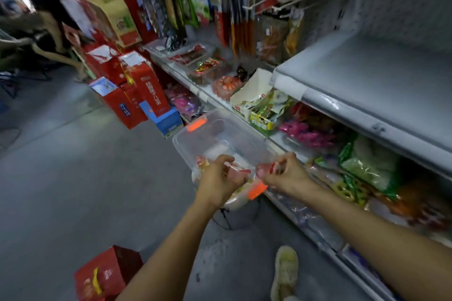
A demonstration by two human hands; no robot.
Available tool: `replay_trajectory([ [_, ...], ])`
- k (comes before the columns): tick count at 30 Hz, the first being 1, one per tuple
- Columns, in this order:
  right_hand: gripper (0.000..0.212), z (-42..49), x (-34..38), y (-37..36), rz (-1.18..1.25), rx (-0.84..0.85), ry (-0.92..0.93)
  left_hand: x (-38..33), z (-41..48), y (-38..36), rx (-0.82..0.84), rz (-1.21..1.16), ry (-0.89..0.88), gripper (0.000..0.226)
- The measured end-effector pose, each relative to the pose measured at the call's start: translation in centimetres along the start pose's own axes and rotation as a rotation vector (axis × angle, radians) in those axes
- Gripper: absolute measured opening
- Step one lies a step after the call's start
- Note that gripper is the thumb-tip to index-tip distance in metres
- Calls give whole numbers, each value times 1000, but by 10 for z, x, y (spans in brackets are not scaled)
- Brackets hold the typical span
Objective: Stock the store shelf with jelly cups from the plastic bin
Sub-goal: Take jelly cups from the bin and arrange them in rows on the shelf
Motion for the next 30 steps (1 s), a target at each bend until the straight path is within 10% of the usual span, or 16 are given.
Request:
replay_trajectory([
  [30, 18, -511, -37, 505, -404, -525, 331, -440, -407, -254, 269, 63, -791, 57],
])
Point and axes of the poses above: each hand's wrist, its own z-axis towards the middle knuckle, its own y-axis out of the back of the hand, x = y × z, the point moved 2 cm from there along z, towards the middle knuckle, and after that the axes turned 1 degree about z, right-handed, at the moved point
